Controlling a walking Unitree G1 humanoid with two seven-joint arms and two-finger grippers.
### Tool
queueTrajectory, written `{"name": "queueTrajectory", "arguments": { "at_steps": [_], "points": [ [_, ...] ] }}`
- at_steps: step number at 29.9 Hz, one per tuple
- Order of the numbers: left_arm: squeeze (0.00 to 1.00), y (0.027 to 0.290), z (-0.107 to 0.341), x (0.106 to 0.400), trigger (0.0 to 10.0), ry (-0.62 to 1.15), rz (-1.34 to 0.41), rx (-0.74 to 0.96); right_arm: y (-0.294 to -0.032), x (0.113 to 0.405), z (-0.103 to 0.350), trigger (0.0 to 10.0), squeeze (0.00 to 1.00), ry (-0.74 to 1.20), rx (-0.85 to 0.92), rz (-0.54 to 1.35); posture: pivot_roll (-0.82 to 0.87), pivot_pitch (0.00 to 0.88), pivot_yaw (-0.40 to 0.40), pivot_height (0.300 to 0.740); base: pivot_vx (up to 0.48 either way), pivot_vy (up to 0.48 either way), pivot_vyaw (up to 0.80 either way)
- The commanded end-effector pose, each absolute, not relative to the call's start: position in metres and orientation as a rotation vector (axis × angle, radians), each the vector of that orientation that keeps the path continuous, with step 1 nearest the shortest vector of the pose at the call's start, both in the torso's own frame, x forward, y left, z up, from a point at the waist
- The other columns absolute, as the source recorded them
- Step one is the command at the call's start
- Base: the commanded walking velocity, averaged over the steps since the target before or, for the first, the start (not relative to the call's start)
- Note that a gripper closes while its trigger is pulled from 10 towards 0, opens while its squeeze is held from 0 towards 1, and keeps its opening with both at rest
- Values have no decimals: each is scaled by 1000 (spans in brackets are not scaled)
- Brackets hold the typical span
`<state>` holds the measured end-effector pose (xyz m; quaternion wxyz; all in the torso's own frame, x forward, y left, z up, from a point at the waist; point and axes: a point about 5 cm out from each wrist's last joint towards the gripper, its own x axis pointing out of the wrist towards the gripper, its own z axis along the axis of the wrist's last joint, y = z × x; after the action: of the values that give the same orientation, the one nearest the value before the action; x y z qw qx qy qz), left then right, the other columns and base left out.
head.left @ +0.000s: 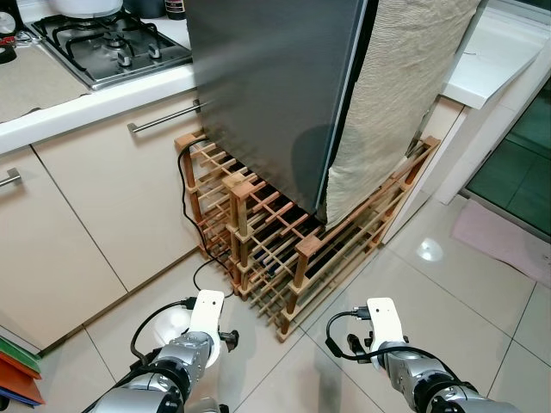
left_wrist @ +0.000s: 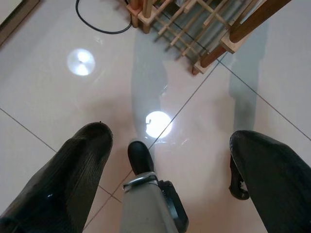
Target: Restocking fridge
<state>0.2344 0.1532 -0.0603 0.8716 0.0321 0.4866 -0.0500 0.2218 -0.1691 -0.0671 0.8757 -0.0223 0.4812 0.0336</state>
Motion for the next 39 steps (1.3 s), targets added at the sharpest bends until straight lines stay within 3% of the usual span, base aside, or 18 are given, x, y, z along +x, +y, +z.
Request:
{"name": "queueTrajectory", "arguments": {
  "at_steps": [1, 32, 37, 39],
  "points": [
    [0, 151, -57, 240, 10000, 1007, -118, 74, -173, 228, -63, 10000, 0, 988, -33, 50, 6, 0, -46, 727, 0, 0, 0],
    [0, 151, -56, 241, 10000, 1001, -120, 70, -176, 222, -67, 10000, 0, 1010, -51, 63, 33, 0, -61, 727, 0, 0, 0],
    [0, 152, -56, 240, 10000, 1013, -143, 101, -176, 224, -65, 10000, 0, 999, -27, 43, 28, 0, -56, 727, 0, 0, 0],
    [0, 150, -55, 243, 10000, 1006, -121, 41, -175, 224, -65, 10000, 0, 1000, 25, 11, 22, 0, -53, 727, 0, 0, 0]
  ]
}}
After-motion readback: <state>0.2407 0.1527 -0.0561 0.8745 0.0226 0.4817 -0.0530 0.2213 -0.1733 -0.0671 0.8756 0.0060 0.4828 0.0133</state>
